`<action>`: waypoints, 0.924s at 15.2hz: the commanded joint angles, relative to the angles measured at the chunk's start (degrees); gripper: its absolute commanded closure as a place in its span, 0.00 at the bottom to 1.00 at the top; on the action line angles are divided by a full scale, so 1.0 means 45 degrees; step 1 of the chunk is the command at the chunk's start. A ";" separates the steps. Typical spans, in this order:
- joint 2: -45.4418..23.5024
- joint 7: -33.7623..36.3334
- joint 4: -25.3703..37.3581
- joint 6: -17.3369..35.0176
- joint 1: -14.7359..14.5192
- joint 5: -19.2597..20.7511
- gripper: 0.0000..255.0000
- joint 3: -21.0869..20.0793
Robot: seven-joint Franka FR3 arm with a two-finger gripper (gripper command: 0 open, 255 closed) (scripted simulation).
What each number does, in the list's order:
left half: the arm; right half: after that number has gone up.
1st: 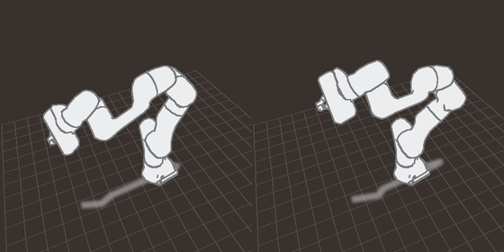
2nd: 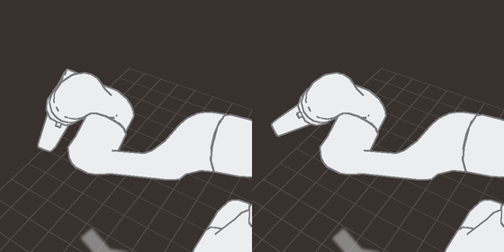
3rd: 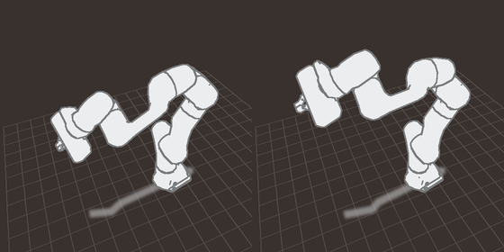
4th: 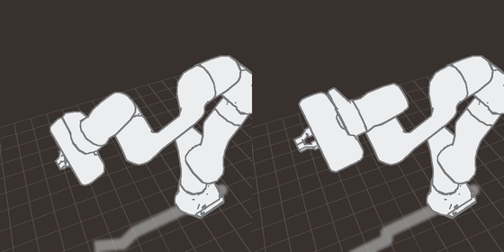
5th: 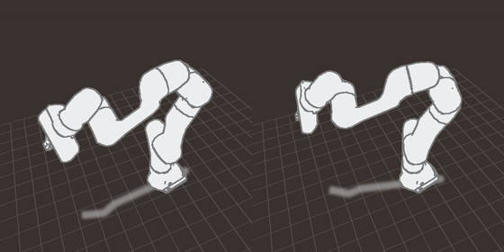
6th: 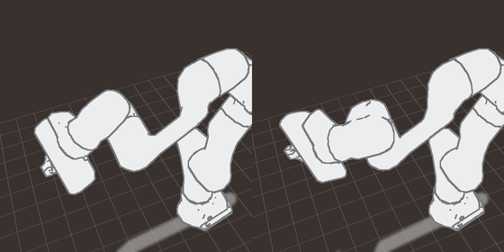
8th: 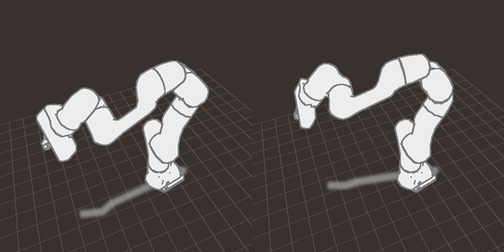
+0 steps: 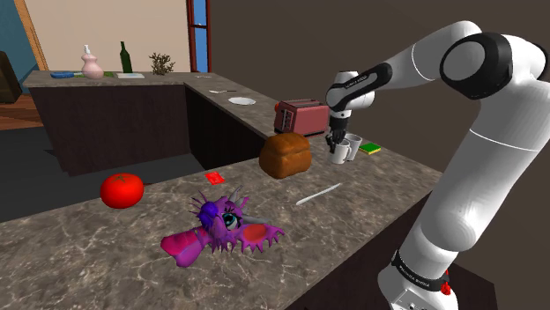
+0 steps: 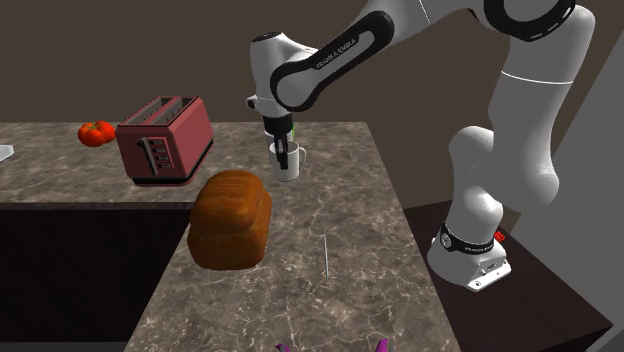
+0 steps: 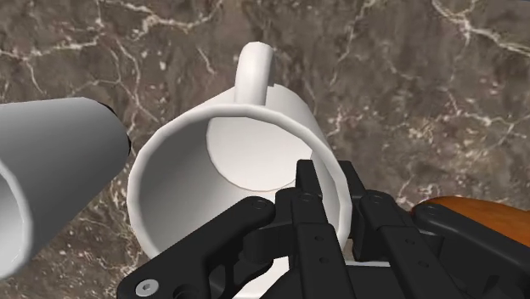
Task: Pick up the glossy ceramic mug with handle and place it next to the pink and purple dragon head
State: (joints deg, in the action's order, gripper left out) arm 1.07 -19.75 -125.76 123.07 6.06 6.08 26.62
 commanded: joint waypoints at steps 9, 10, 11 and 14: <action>0.0751 0.0110 0.1025 -0.1721 -0.0042 0.0263 1.00 -0.0089; 0.0810 0.0115 0.1142 -0.1892 -0.0046 0.0279 1.00 -0.0099; 0.0865 0.0119 0.1261 -0.2063 -0.0051 0.0295 1.00 -0.0110; 0.1013 0.0125 0.1635 -0.2574 -0.0064 0.0332 1.00 -0.0142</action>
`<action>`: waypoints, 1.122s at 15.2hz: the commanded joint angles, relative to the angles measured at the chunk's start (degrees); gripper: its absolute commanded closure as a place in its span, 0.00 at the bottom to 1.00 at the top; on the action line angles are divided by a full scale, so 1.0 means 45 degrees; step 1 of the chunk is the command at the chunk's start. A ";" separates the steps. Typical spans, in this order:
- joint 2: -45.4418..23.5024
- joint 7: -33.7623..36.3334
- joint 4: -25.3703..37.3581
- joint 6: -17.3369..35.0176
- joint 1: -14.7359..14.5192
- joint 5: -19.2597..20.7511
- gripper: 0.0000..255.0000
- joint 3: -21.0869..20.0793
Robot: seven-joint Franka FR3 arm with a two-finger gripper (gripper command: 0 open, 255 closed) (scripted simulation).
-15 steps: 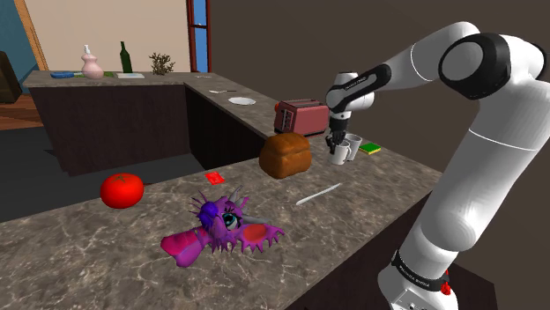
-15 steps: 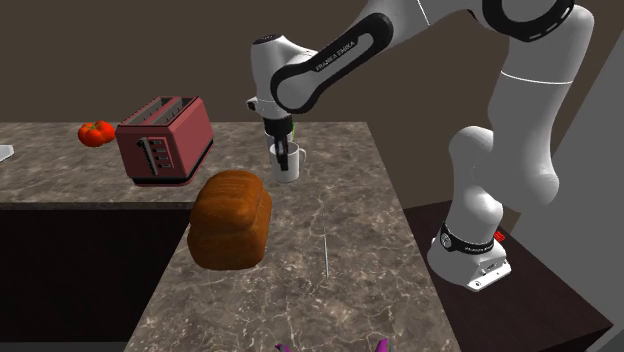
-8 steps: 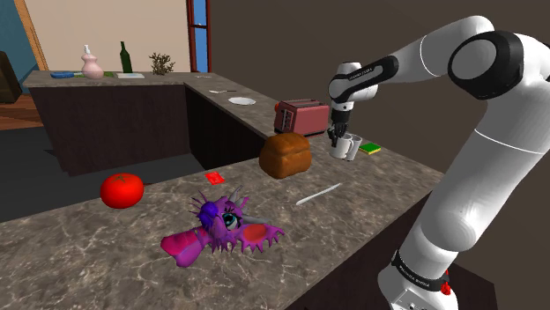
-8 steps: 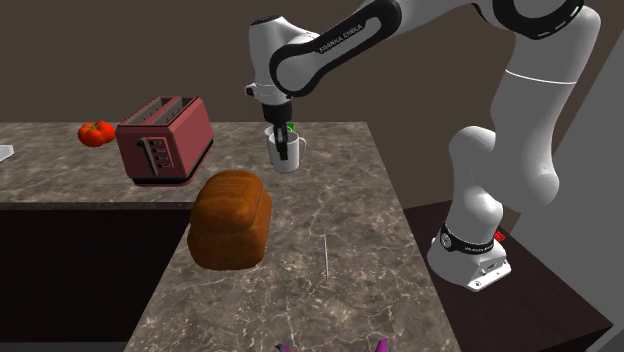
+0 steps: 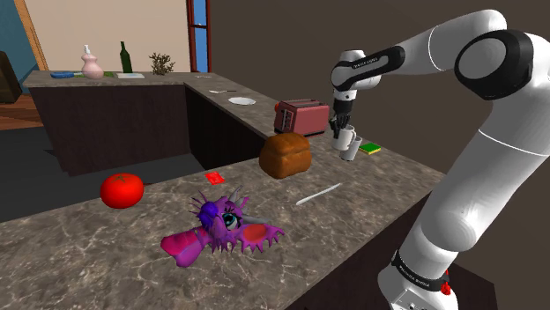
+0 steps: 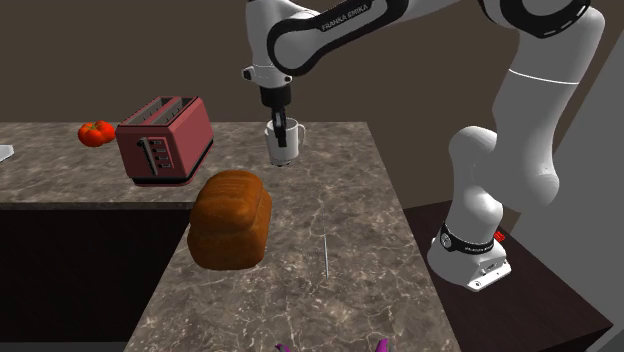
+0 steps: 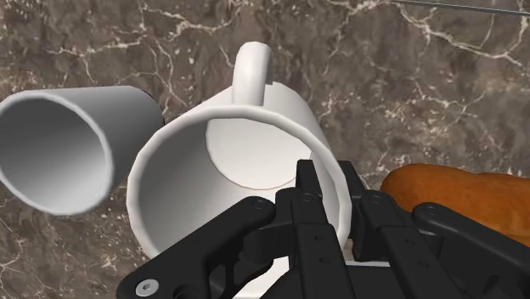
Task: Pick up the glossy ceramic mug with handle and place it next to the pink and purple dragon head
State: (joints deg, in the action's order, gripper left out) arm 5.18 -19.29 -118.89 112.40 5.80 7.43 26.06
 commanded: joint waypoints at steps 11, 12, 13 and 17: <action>0.0408 -0.0032 0.1688 -0.2070 -0.0058 0.0080 1.00 -0.0124; 0.0418 -0.0042 0.1849 -0.2240 -0.0062 0.0077 1.00 -0.0132; 0.0425 -0.0053 0.2013 -0.2410 -0.0067 0.0074 1.00 -0.0139; 0.0423 -0.0107 0.2699 -0.3091 -0.0084 0.0053 1.00 -0.0163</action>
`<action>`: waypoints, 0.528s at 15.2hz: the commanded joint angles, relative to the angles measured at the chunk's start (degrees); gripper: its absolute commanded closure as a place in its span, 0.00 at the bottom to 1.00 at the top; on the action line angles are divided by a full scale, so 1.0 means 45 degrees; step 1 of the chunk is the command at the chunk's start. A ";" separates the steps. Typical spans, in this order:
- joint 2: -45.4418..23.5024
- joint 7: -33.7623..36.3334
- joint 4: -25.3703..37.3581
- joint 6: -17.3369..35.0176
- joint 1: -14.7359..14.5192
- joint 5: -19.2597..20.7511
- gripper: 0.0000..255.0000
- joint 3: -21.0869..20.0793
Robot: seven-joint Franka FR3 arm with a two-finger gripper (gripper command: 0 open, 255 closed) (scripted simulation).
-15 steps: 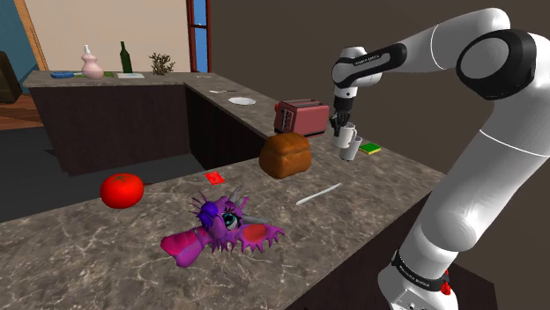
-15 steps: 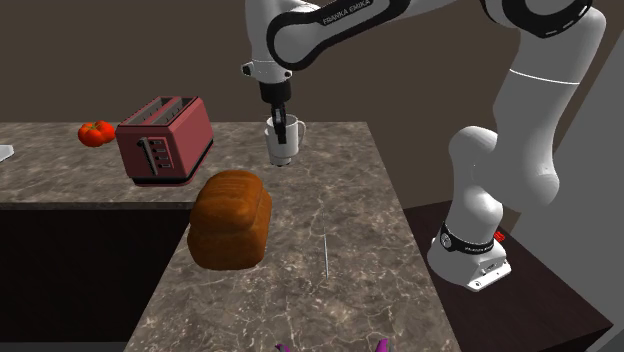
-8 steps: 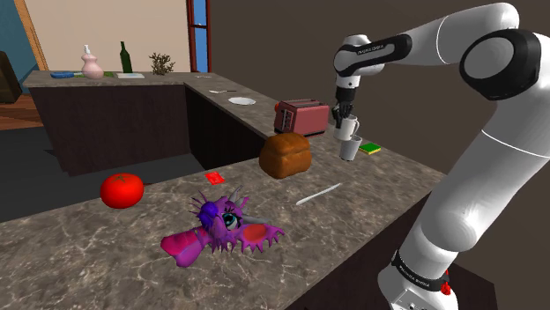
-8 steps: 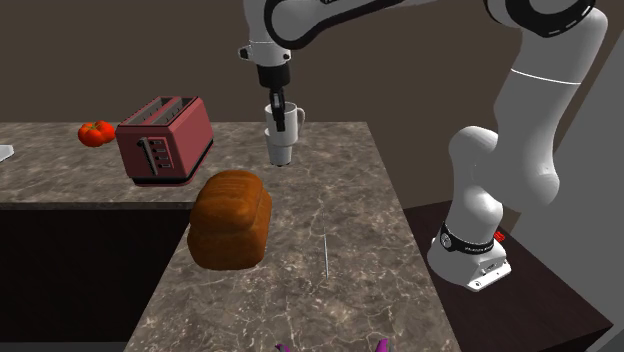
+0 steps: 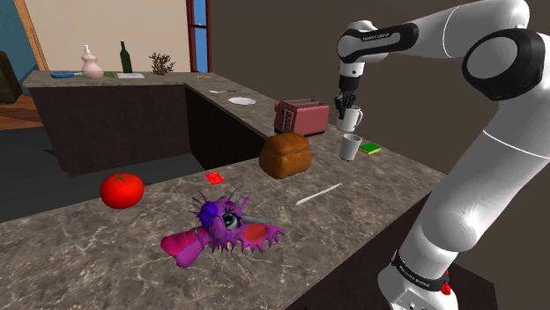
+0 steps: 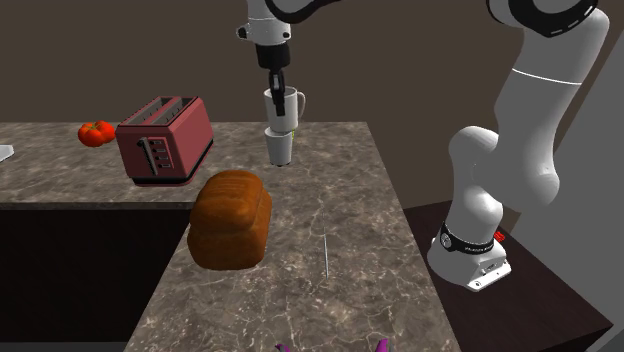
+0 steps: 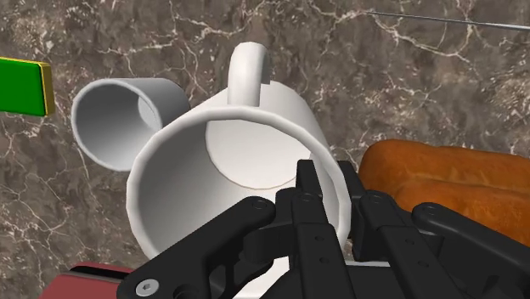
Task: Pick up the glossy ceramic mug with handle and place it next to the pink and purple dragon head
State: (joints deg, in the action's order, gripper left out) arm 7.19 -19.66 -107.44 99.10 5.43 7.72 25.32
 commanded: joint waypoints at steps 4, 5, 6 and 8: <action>-0.0076 -0.0093 0.0893 -0.0822 -0.0014 -0.0048 1.00 -0.0012; -0.0076 -0.0094 0.0909 -0.0839 -0.0015 -0.0048 1.00 -0.0013; 0.0103 0.0252 0.0725 -0.0855 -0.0150 -0.0007 1.00 -0.0210; 0.0419 0.0933 0.0397 -0.0894 -0.0414 0.0040 1.00 -0.0607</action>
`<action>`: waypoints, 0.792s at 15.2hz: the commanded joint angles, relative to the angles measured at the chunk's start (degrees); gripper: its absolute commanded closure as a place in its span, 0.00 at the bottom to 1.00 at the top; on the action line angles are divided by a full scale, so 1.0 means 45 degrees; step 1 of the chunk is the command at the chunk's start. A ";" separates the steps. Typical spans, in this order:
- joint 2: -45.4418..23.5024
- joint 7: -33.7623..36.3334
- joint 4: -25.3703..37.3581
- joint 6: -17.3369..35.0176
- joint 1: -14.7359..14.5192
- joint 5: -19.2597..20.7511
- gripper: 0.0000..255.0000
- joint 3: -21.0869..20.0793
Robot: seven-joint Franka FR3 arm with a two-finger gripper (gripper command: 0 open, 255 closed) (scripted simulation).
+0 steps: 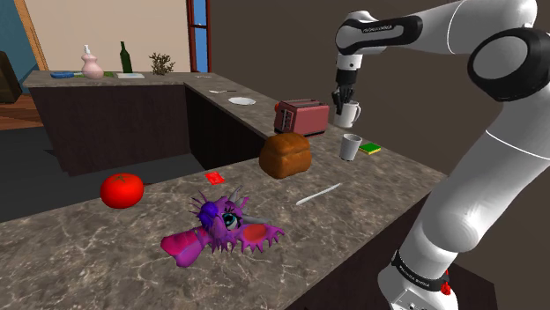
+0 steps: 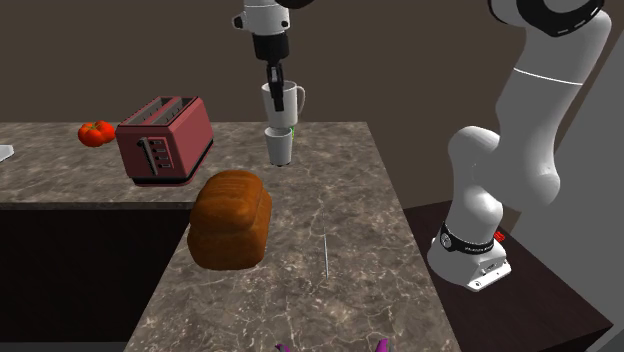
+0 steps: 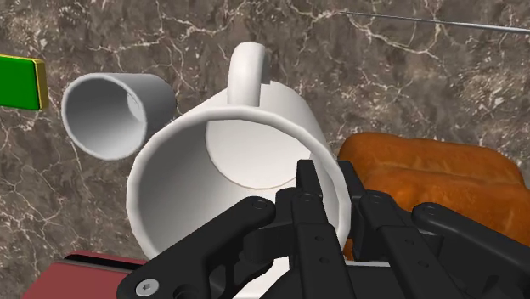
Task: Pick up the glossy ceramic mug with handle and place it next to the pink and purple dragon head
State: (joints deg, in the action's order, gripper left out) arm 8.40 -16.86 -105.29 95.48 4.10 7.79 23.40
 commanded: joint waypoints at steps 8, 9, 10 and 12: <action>0.0813 0.2889 -0.0807 -0.0270 -0.1137 -0.0154 1.00 -0.1750; 0.0832 0.3198 -0.0833 -0.0292 -0.1266 -0.0205 1.00 -0.1940; 0.0837 0.3504 -0.0845 -0.0315 -0.1393 -0.0260 1.00 -0.2130; 0.0807 0.4109 -0.0827 -0.0359 -0.1647 -0.0379 1.00 -0.2506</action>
State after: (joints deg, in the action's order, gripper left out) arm 12.03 0.06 -108.81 93.80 -2.70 6.35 13.02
